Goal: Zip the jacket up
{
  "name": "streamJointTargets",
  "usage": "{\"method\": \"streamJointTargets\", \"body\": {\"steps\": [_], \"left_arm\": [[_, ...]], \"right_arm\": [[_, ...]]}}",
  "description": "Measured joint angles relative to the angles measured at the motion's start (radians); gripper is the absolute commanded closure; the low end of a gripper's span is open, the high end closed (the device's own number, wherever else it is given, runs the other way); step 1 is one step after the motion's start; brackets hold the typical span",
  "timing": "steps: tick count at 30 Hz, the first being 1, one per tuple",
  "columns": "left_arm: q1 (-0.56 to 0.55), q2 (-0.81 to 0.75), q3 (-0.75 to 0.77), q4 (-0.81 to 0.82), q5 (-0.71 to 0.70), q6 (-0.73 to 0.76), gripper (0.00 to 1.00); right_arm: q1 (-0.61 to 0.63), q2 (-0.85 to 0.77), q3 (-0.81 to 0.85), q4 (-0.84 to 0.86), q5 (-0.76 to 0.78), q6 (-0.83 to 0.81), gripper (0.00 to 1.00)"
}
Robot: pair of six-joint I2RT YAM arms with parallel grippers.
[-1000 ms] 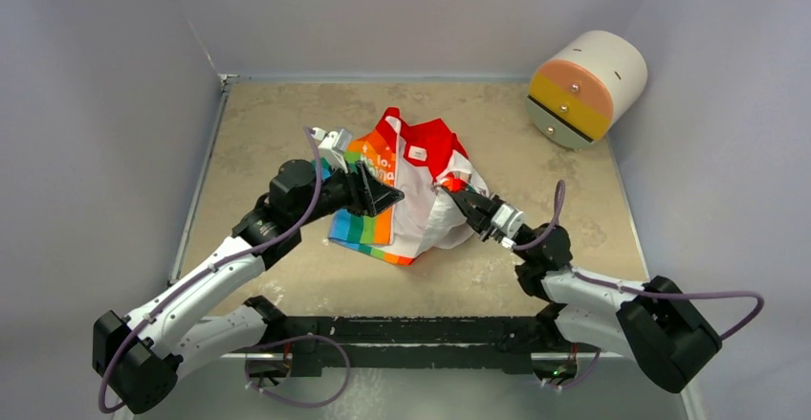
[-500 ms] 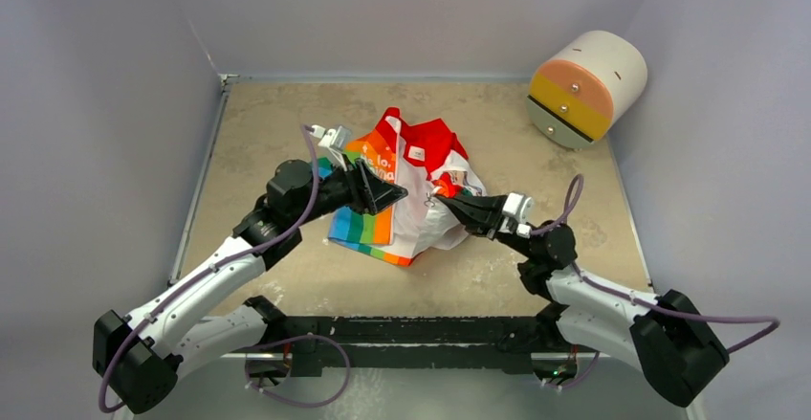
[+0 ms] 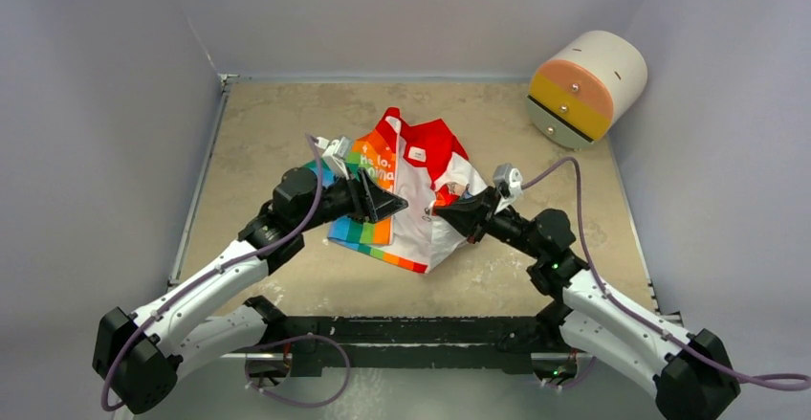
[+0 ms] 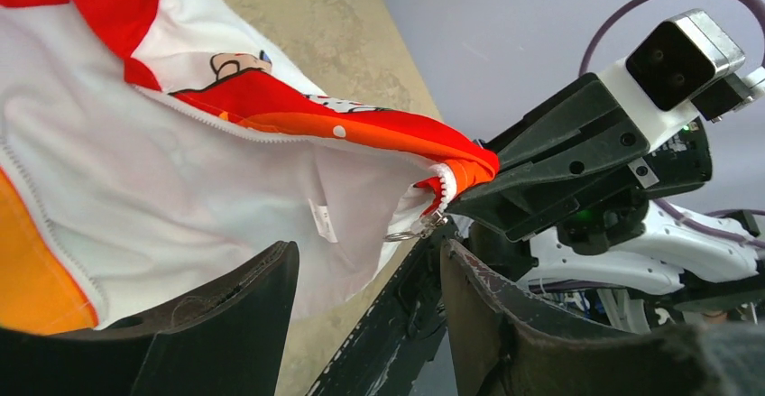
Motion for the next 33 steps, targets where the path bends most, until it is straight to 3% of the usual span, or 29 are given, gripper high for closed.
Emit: {"method": "streamJointTargets", "body": {"steps": [5,14,33], "left_arm": [[0.000,0.009,-0.015,-0.035,-0.049,0.007,0.40],[-0.016,0.134,-0.072,-0.021,-0.087,-0.023,0.39],[-0.180,0.339,-0.156,0.576,0.081,-0.337,0.44]], "right_arm": [[0.000,-0.059,-0.005,-0.173,0.049,0.057,1.00],[0.000,-0.185,-0.069,-0.302,0.082,0.114,1.00],[0.000,-0.287,-0.078,-0.460,-0.005,0.202,1.00]]}}
